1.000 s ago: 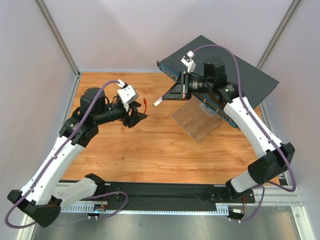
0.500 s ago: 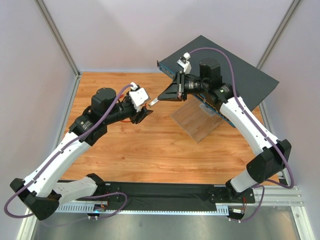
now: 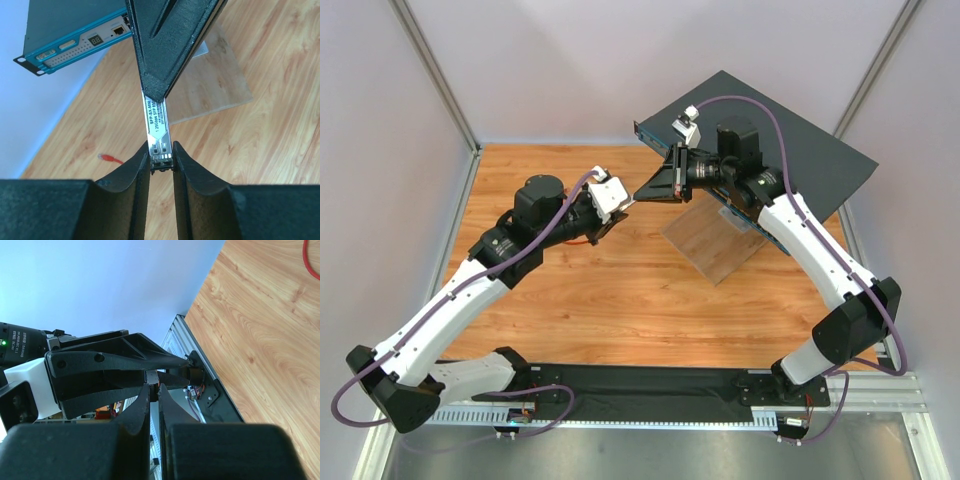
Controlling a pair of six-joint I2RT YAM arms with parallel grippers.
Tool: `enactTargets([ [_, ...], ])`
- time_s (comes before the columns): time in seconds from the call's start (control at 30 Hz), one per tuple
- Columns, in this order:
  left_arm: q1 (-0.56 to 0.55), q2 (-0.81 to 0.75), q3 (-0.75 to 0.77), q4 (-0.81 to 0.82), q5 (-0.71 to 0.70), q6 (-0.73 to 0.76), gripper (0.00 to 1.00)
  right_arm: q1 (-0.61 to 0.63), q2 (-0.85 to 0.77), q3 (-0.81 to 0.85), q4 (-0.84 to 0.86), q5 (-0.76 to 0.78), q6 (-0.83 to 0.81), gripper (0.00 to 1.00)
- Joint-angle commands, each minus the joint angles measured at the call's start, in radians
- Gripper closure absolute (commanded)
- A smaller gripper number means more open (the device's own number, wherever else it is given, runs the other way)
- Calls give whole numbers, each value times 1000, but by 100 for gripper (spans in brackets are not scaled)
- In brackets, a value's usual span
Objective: Insert the plug into the switch port
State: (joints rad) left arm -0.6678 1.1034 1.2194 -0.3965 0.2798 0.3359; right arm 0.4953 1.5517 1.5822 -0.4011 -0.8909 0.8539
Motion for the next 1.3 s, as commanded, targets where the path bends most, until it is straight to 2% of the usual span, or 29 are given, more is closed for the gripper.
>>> enactTargets([
  [0.0, -7, -2, 20, 56, -11, 28, 70, 6, 5, -7, 22, -19, 19, 100],
  [0.37, -9, -8, 29, 58, -44, 22, 71, 2, 10, -5, 2, -13, 19, 100],
  [0.5, -9, -14, 26, 59, -36, 15, 84, -6, 19, -10, 7, -19, 39, 100],
  [0.53, -9, -16, 29, 59, -31, 17, 95, -4, 21, -11, 10, -19, 39, 100],
  [0.57, -9, -14, 29, 59, -28, 17, 100, -6, 19, -11, 11, -20, 40, 100],
  [0.6, -9, -14, 29, 58, -27, 17, 100, -6, 19, -14, 11, -20, 42, 100],
  [0.63, -9, -13, 31, 51, -24, 17, 100, -4, 21, -11, 22, -23, 43, 97],
  [0.67, -9, -11, 32, 48, -7, 15, 100, -6, 19, -7, 24, -25, 42, 89],
  [0.7, -9, -10, 38, 42, -4, 11, 100, -12, 19, -2, 22, -23, 33, 71],
  [0.77, -9, -7, 45, 24, 5, -15, 100, -23, 10, 38, 5, -2, -2, 55],
  [0.8, -9, -4, 54, 3, 15, -29, 100, -38, 5, 56, -36, 10, -27, 42],
  [0.97, -15, 76, 165, -128, -10, -175, 100, -119, -74, 171, -128, 111, -197, 31],
  [1.07, -48, 133, 231, -205, -37, -247, 100, -198, -162, 176, -165, 153, -278, 26],
  [1.17, -99, 176, 278, -220, -106, -297, 100, -314, -266, 133, -199, 156, -337, 16],
  [1.2, -114, 191, 291, -229, -138, -304, 100, -405, -319, 81, -215, 153, -335, 10],
  [1.27, -150, 249, 352, -249, -210, -331, 100, -528, -367, 24, -219, 79, -310, 6],
])
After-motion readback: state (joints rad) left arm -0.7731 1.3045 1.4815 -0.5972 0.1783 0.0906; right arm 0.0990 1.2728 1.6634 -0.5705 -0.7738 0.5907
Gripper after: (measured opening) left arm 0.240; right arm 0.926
